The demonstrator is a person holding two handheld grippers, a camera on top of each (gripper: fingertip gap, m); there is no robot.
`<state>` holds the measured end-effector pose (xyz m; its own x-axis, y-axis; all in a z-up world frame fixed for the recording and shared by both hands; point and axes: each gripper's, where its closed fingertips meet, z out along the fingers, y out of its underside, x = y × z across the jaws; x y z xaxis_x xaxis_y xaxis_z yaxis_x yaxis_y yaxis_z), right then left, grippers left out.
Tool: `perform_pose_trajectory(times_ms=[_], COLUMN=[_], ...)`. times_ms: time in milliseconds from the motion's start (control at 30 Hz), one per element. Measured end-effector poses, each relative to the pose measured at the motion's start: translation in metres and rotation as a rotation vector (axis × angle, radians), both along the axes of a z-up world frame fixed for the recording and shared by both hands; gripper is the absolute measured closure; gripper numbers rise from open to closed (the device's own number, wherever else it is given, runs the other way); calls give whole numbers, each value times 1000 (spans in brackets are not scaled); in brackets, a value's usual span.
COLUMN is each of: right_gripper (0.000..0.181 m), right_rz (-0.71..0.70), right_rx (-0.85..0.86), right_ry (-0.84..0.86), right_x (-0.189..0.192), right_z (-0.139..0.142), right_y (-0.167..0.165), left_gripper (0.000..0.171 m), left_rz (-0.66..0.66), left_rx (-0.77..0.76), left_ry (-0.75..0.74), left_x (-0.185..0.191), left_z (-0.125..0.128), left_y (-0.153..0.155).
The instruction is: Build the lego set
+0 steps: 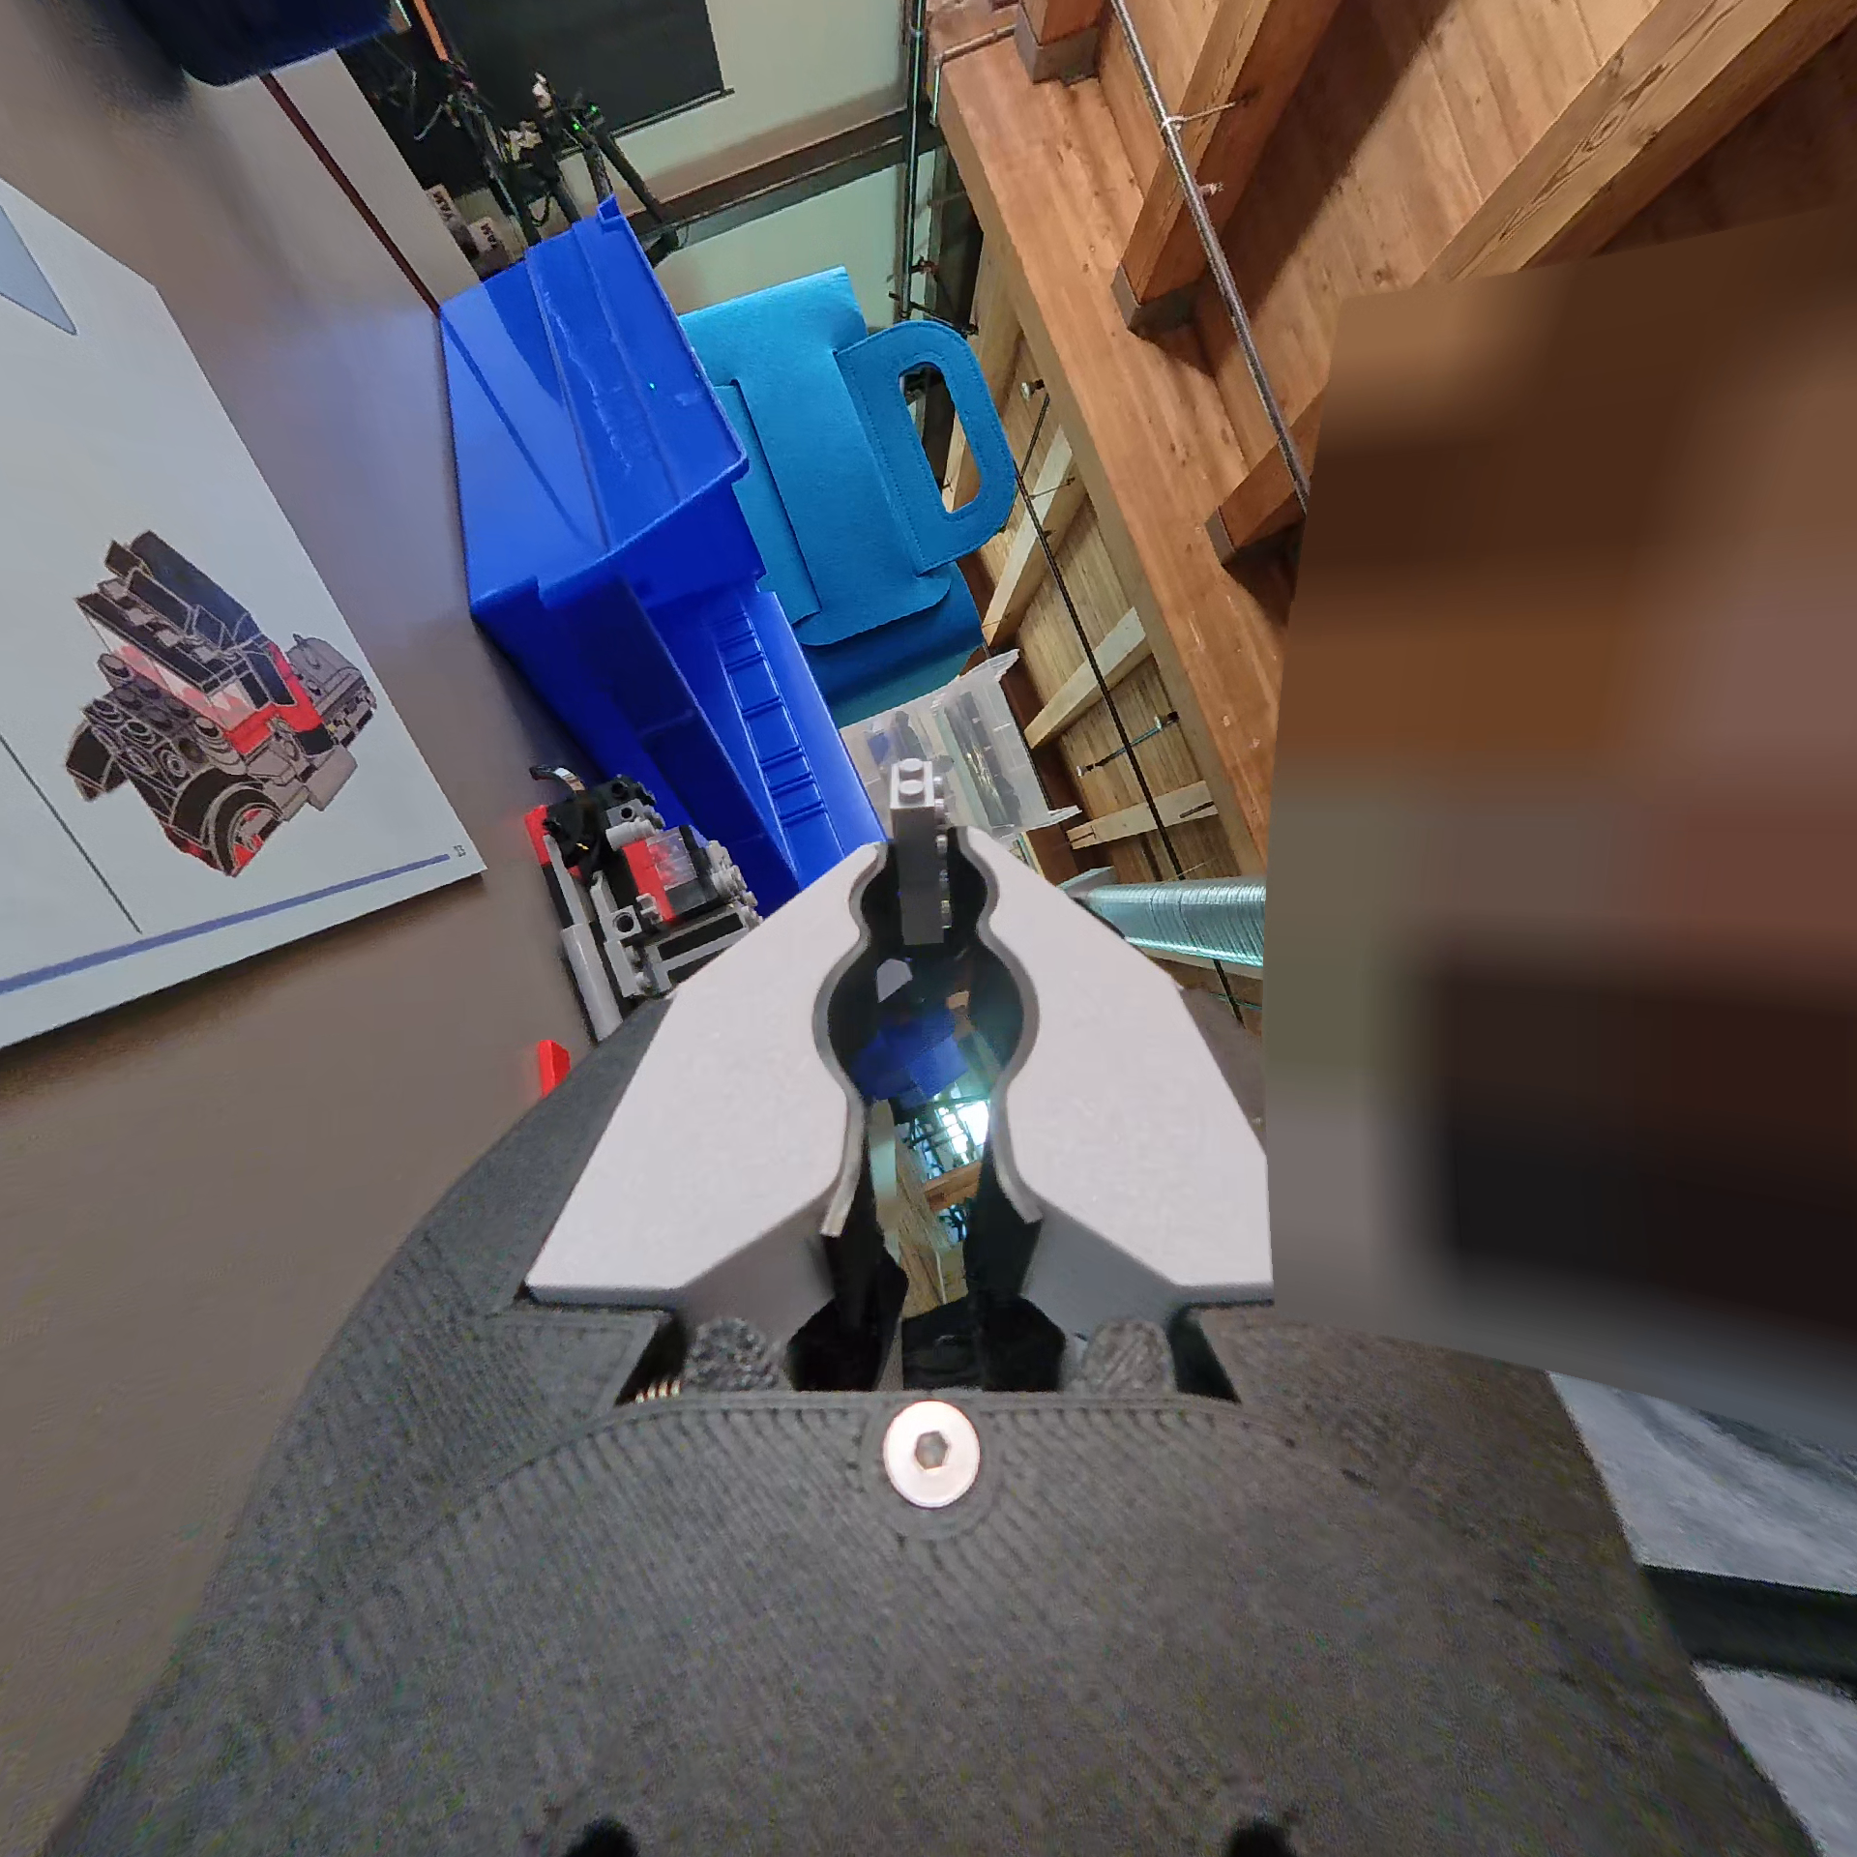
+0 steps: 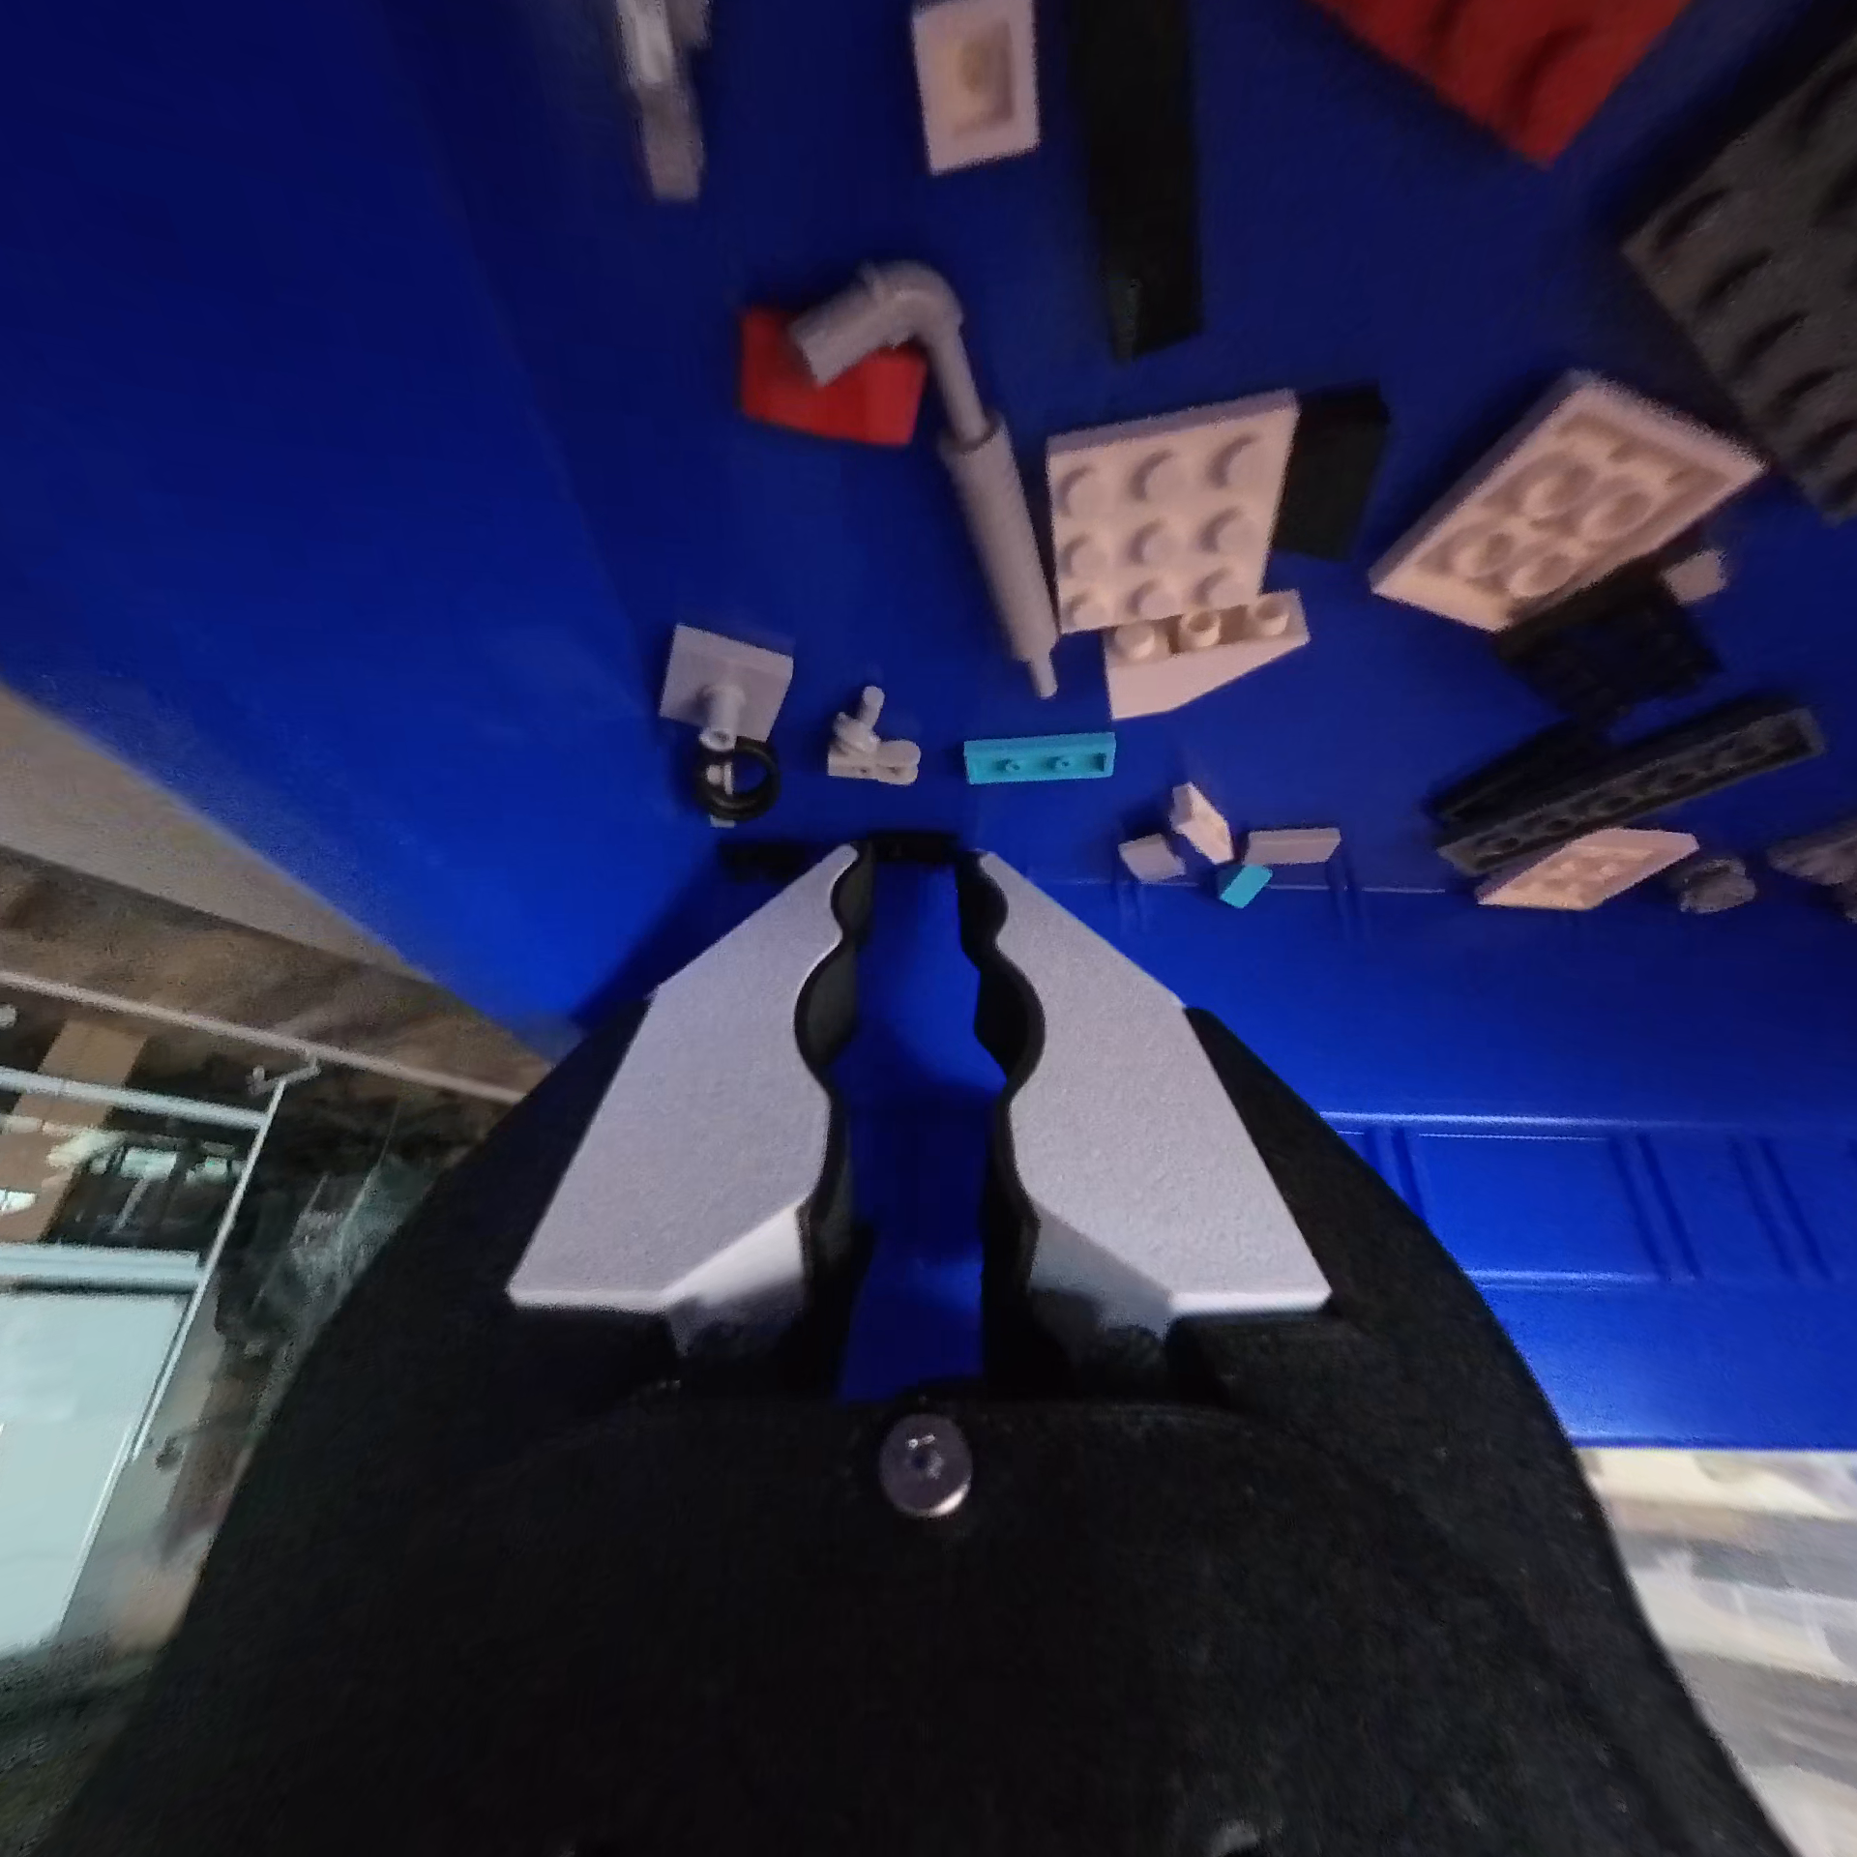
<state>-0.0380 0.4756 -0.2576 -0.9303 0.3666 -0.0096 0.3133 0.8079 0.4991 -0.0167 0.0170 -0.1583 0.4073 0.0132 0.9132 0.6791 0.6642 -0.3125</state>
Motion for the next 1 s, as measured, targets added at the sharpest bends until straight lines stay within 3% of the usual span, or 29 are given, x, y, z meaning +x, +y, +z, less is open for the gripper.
perform_pose_trajectory(times_ms=[33,233,433,567,700,800,1000], right_gripper=[164,164,165,165,165,165,165], right_rz=[-6,-39,-74,-62,-87,-92,-193], right_rx=[-32,-266,-837,-1141,-1313,-1387,-1435], right_ry=[21,180,207,118,62,95,171], right_x=[-2,-8,38,84,107,110,97], right_z=[2,44,91,73,42,36,29], right_y=[-4,-41,-153,-237,-299,-320,-328], left_gripper=[161,161,161,161,161,161,161], left_rz=[1,13,20,31,57,76,77], left_rx=[-4,-27,-63,-106,-148,-199,-258], left_ry=[-1,-2,-6,-8,-14,-22,-60], left_x=[0,-1,-2,-3,-5,-6,-11], left_z=[0,-2,-4,-7,-10,-14,-22], left_y=[0,1,3,6,6,7,12])
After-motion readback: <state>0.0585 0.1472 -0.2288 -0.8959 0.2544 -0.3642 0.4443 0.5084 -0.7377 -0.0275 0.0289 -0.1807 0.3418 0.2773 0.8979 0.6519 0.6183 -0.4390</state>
